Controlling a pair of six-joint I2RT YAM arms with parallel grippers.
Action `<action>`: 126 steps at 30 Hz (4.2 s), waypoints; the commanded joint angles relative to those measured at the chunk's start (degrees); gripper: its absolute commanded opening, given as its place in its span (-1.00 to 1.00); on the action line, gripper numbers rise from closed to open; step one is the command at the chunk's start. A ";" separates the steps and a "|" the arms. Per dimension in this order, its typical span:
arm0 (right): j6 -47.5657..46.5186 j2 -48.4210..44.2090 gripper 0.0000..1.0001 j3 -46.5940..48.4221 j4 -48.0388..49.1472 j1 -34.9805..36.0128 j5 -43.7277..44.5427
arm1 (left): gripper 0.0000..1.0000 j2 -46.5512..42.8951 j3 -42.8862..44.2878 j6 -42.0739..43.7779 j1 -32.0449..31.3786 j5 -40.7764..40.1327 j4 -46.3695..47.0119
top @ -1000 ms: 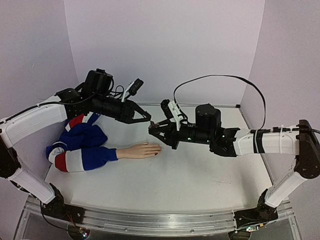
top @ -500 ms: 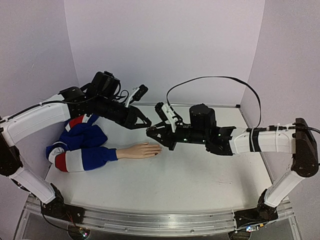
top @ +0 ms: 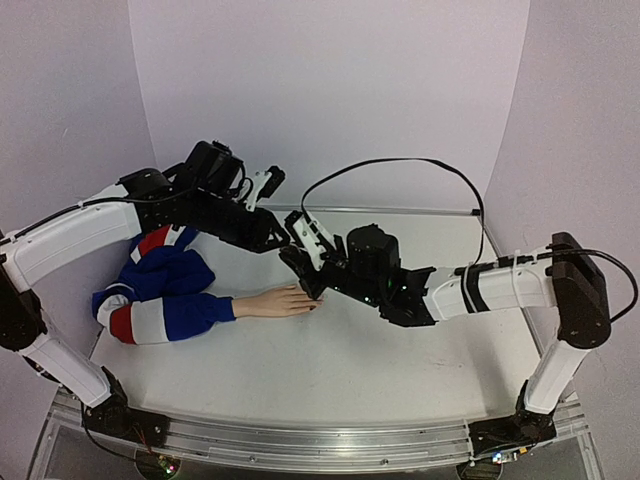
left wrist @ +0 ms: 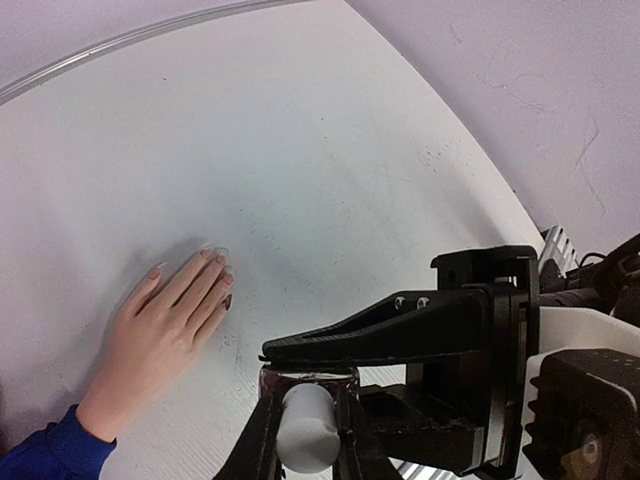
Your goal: Paint the nails
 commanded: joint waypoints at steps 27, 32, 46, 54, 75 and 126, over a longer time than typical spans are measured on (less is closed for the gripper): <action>58.60 1.66 -1.00 14.95 38.86 -11.60 -80.65 | -1.00 -5.38 -5.47 36.39 -1.62 42.35 -11.51; 55.10 1.11 -1.00 12.55 37.32 -11.98 -78.75 | -0.75 -5.76 -3.02 33.70 -1.33 35.67 -12.58; 18.73 -8.62 -1.00 4.76 -1.13 -13.26 -48.36 | 0.93 -18.78 -8.12 15.15 4.36 18.37 1.97; 6.16 -8.62 -1.00 5.45 -5.09 -2.46 -2.16 | 0.78 -20.93 -15.46 -11.68 4.36 4.99 22.25; 2.31 -3.72 -1.00 10.88 -7.38 2.70 5.37 | 0.13 -15.11 -13.35 -14.05 2.15 1.05 29.12; 45.50 -7.77 -1.00 9.23 25.45 -8.66 -74.10 | -1.00 -8.81 -11.87 27.01 1.29 62.77 13.92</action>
